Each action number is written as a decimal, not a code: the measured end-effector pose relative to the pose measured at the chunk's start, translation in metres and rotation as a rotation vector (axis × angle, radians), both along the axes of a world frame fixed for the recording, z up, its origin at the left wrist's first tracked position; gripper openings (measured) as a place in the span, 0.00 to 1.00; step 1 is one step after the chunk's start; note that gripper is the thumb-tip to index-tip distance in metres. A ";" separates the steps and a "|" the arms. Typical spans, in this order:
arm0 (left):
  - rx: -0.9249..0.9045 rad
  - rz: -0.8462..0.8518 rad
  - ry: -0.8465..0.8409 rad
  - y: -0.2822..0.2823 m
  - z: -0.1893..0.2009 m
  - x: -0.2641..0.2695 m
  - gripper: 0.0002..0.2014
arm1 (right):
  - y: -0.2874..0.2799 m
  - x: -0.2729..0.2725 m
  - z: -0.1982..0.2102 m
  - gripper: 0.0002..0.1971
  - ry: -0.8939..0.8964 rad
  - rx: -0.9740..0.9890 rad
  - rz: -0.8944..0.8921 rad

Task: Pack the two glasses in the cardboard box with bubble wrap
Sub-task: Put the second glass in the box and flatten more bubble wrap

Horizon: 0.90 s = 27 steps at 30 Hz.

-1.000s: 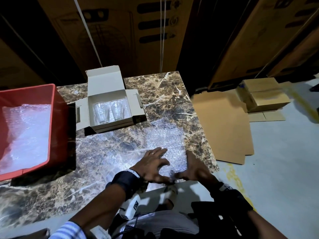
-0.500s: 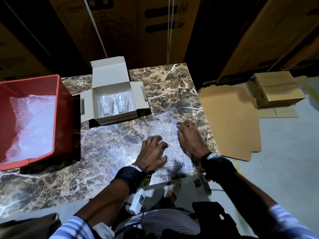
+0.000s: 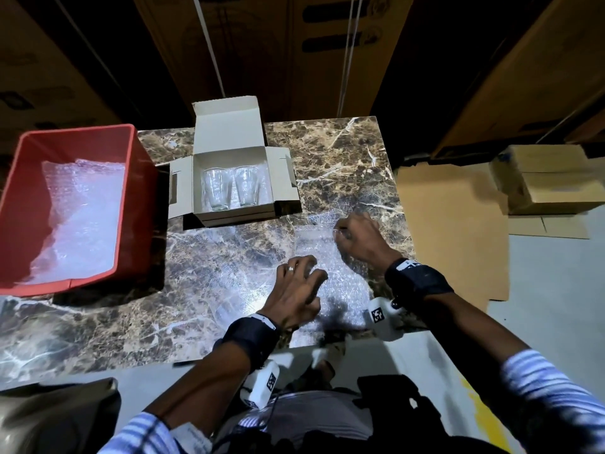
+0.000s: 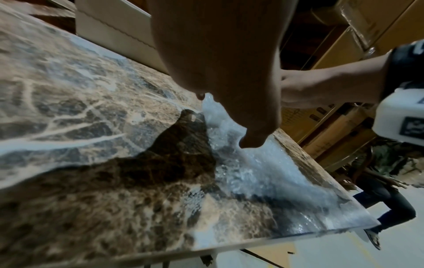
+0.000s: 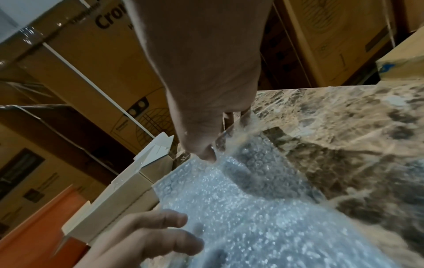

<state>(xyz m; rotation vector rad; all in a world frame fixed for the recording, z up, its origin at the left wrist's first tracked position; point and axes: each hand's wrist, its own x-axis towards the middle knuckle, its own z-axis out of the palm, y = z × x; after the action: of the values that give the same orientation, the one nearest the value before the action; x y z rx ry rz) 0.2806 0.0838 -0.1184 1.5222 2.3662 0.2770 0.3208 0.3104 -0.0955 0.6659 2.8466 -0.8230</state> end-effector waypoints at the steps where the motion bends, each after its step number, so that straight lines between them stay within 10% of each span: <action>1: 0.019 0.008 0.012 0.001 0.002 0.000 0.25 | 0.000 -0.004 0.002 0.06 0.019 -0.012 -0.007; 11: -0.074 -0.056 -0.056 0.004 -0.006 -0.009 0.32 | -0.020 -0.016 -0.009 0.20 -0.011 0.369 0.073; 27: 0.068 -0.173 -0.098 0.005 0.000 -0.017 0.25 | -0.027 0.041 -0.029 0.24 -0.048 0.068 0.183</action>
<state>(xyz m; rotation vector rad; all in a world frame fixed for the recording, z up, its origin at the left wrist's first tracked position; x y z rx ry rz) 0.2638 0.0888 -0.1183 1.6912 2.1549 0.3849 0.3622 0.2837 -0.1242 0.4180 2.8490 -0.6754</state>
